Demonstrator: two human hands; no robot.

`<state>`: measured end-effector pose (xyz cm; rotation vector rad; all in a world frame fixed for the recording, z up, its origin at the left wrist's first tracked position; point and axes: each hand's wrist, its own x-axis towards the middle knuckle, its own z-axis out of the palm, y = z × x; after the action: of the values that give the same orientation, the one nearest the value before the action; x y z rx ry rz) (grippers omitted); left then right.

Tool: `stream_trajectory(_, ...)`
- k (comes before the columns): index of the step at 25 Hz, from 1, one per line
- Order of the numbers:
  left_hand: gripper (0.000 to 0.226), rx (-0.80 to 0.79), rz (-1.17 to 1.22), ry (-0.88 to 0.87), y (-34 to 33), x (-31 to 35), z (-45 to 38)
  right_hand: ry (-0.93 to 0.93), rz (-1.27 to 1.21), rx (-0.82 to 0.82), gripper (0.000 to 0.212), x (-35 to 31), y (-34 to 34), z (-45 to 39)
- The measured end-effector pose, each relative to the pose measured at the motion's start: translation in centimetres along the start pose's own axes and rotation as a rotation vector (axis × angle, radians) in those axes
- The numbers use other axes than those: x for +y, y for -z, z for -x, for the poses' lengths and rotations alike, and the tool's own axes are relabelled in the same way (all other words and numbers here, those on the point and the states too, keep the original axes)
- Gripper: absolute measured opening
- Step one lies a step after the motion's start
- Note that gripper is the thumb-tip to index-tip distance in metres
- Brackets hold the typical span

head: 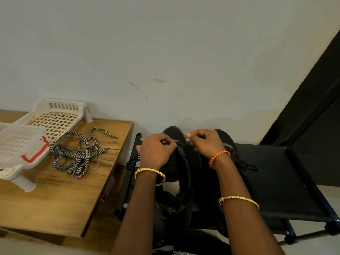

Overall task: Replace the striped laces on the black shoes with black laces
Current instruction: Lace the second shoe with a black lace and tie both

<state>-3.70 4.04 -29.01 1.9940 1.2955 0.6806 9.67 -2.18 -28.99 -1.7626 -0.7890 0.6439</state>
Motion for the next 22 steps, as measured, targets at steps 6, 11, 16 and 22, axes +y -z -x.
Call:
stream_trajectory(6,0.007,-0.016,-0.141,0.01,-0.7,0.1,-0.6,-0.175,-0.017,0.035,0.019,1.1,0.3,-0.7)
stream_trajectory(11,0.008,-0.056,-0.236,-0.03,-1.6,0.1,-1.2,-0.237,-0.019,-0.043,0.015,1.3,0.0,-0.9)
stream_trajectory(16,0.007,-0.167,0.135,0.097,-1.6,-1.4,-1.7,-0.271,-0.058,-0.035,0.015,1.4,0.1,-1.0)
stream_trajectory(22,0.007,-0.283,0.387,0.192,-1.5,-2.1,-2.3,-0.364,-0.083,-0.144,0.022,1.6,-0.5,-0.9)
